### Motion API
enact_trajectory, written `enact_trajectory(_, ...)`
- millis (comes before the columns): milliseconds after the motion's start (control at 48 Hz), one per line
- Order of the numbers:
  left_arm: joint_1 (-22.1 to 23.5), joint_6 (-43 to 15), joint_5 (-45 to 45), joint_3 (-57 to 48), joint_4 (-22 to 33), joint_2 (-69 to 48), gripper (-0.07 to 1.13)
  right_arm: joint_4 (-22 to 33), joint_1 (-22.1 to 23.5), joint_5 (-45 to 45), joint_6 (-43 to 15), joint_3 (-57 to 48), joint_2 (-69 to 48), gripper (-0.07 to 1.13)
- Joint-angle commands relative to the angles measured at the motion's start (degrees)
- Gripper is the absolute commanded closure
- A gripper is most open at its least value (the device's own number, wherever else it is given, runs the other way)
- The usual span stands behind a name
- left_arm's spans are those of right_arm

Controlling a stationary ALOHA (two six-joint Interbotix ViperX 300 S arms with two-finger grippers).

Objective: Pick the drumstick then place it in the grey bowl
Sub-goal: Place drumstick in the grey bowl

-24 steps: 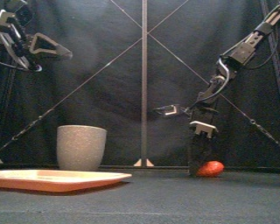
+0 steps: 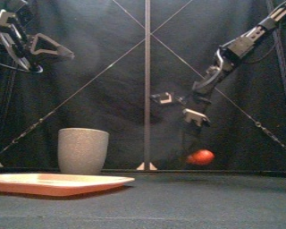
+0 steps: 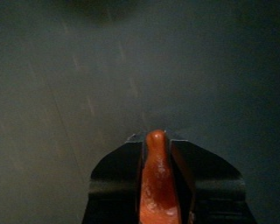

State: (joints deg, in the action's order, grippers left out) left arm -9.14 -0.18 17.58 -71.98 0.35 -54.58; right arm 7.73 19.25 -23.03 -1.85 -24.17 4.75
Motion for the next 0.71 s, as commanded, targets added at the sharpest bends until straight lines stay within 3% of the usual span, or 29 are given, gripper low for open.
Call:
enact_trajectory(21,-0.18,0.00,1.14,0.88,0.00,0.26,1.08,-1.67,-1.67,2.29,0.18,9.05,-1.49,0.61)
enact_trajectory(271,-0.26,-0.09,1.76,0.53,-0.09,0.26,1.08,-3.43,-3.16,11.07,0.35,24.87,8.61,0.61)
enact_trajectory(583,-0.26,-0.09,1.76,0.26,-0.18,0.26,1.08,-4.22,-4.13,10.99,0.00,38.06,20.74,0.59)
enact_trajectory(708,-0.26,0.00,1.76,0.18,-0.35,0.26,1.08,-5.71,-3.96,9.40,0.09,39.20,22.50,0.49)
